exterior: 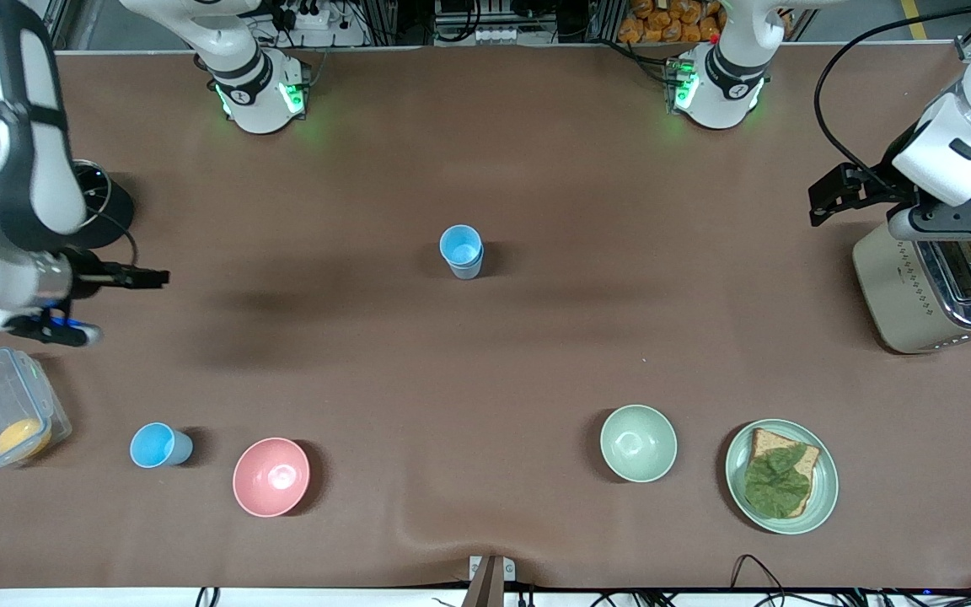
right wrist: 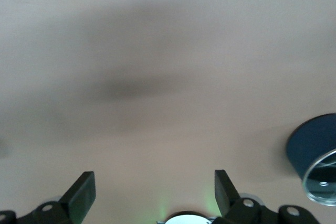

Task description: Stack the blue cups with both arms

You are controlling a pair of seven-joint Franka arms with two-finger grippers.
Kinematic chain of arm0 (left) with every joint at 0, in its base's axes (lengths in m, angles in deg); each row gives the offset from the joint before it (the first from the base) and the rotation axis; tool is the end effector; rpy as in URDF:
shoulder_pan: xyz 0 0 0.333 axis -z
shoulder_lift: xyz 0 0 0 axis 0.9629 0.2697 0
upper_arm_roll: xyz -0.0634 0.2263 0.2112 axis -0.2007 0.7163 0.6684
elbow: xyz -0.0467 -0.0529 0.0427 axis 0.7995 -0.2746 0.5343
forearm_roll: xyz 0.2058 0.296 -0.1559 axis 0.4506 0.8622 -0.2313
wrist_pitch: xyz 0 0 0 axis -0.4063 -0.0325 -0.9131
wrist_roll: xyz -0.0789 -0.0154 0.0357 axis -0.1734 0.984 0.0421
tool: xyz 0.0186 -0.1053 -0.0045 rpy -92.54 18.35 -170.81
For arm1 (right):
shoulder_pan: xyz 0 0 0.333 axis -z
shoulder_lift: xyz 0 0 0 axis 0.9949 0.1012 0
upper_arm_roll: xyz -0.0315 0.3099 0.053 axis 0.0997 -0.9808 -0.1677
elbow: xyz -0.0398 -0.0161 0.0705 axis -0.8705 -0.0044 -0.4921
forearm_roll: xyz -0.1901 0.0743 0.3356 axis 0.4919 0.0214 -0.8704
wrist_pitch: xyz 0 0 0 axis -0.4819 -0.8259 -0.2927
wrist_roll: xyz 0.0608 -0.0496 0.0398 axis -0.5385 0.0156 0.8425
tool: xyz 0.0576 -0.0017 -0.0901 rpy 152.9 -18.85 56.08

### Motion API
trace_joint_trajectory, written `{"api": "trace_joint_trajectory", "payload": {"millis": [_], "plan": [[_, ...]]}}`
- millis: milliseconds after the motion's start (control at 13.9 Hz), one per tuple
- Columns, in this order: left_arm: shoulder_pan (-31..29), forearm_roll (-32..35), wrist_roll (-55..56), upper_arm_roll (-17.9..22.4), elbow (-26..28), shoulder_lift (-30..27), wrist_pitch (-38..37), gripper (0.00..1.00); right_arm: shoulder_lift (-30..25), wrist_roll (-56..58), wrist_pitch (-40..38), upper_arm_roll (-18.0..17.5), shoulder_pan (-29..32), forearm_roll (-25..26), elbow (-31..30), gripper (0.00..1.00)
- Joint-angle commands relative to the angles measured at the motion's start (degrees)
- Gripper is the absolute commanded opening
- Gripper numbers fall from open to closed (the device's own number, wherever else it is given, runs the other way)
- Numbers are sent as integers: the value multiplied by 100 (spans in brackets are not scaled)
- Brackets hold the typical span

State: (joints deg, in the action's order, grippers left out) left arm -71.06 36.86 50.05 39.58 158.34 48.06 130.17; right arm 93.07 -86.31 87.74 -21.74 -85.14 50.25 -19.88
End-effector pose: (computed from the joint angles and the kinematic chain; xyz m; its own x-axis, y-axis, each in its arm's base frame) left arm 0.5461 -0.0919 0.6222 0.9994 -0.0328 -0.0083 -0.0328 -0.9994 -0.0075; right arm 0.5771 -0.0591 0.4217 0.9245 -0.1325 -0.3576 -0.1609 -0.9857 -0.0509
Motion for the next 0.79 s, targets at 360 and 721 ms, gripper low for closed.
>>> {"api": "trace_joint_trajectory", "payload": {"millis": [360, 721], "plan": [[40, -62, 52, 27, 269, -519, -222, 100, -736, 385, -835, -327, 112, 387, 1196, 100], [66, -80, 78, 27, -4, -334, -302, 100, -754, 324, -941, -732, 191, 686, 1565, 100]]}}
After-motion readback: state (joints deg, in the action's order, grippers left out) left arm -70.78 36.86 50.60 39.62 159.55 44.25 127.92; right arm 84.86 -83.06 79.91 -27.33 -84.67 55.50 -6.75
